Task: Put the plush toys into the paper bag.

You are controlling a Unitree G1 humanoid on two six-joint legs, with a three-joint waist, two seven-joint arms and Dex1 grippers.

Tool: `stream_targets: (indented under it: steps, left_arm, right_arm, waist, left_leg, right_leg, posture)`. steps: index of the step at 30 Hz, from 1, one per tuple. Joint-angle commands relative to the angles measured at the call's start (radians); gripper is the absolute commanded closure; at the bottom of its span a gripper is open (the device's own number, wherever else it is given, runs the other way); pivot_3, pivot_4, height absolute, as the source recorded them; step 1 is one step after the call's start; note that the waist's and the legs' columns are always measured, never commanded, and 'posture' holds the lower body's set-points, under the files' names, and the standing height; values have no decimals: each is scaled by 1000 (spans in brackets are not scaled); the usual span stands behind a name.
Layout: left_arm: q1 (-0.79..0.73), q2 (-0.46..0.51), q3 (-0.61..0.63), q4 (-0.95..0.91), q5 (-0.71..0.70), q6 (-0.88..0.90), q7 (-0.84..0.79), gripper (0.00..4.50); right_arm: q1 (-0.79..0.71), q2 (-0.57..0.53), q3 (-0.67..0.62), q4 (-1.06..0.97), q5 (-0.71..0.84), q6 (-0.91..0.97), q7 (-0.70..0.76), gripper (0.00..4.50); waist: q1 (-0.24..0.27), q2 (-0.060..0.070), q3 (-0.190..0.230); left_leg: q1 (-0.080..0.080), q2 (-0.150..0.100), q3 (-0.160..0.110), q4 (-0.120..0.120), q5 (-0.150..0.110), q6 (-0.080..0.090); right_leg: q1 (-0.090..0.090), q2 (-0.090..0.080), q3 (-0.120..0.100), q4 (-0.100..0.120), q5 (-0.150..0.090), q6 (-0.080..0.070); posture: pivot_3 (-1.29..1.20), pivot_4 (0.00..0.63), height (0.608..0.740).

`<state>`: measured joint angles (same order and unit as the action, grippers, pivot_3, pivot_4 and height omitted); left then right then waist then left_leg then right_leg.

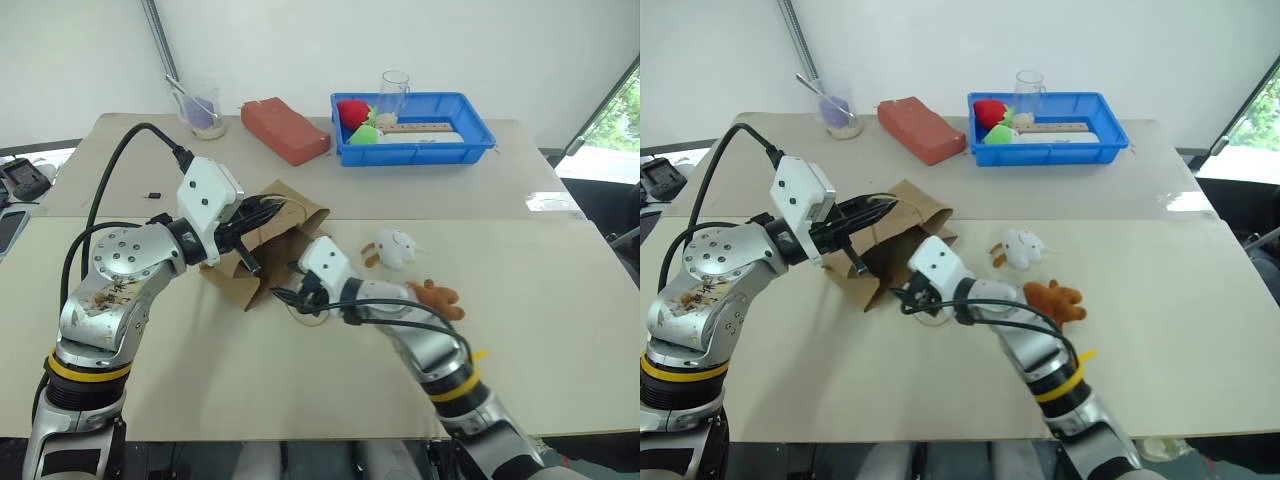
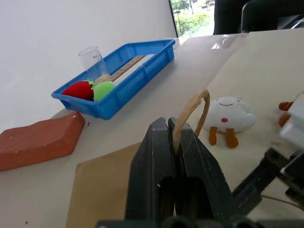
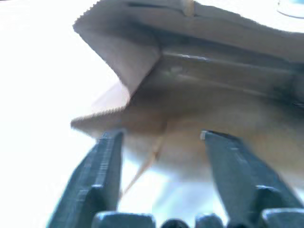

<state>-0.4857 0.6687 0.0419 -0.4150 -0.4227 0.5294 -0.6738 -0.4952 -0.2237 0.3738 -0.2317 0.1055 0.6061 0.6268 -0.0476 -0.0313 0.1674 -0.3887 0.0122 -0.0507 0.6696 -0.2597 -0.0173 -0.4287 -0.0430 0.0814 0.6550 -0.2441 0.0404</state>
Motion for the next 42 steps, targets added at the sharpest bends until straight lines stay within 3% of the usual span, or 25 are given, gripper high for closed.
stream_targets:
  steps: [1,9,16,23,26,36,39,42]
  left_arm:
    - [-13,-2,31,-29,-58,33,-19,4500]
    - [2,36,53,-35,-193,174,-83,4500]
    - [-32,13,66,-3,-245,233,-55,4500]
    - [-37,11,66,0,-252,242,-43,4500]
    - [-32,17,69,-4,-259,245,-42,4500]
    - [-33,26,84,4,-268,259,-45,4500]
    - [-38,26,92,12,-276,271,-43,4500]
    - [-53,20,102,25,-301,298,-39,4500]
  right_arm:
    - [24,-101,-91,-158,75,63,70,154]
    - [91,-305,-306,-231,131,91,76,43]
    - [60,-332,-244,40,-83,-109,-82,43]
    - [-17,-277,-187,297,-166,-235,-119,43]
    - [-46,-256,-190,358,-170,-260,-118,886]
    - [-52,-252,-222,379,-192,-300,-140,4284]
    - [-21,-284,-255,263,-116,-286,-42,4472]
    - [39,-366,-259,29,43,-184,161,4472]
  waist:
    - [2,0,0]
    - [2,0,0]
    - [3,0,0]
    - [1,0,0]
    - [3,0,0]
    - [1,0,0]
    - [3,0,0]
    - [7,0,0]
  left_leg:
    - [0,0,1,0,0,0]
    - [0,0,1,1,0,0]
    - [0,0,2,1,0,0]
    - [0,0,2,1,0,0]
    - [0,0,2,1,0,0]
    - [0,1,2,1,0,0]
    - [0,1,2,1,0,0]
    - [-1,1,1,1,0,0]
  right_leg:
    - [0,0,0,0,0,0]
    - [5,0,-6,-6,0,0]
    - [6,0,-6,-6,0,0]
    - [5,0,-6,-6,0,-1]
    - [6,0,-6,-6,1,-1]
    - [6,0,-6,-6,1,-2]
    - [5,0,-6,-6,1,-2]
    - [5,0,-7,-6,1,-2]
  posture:
    - [0,150,740]
    - [0,150,740]
    - [0,150,740]
    - [0,150,740]
    - [0,150,740]
    - [0,150,740]
    - [0,150,740]
    - [0,150,740]
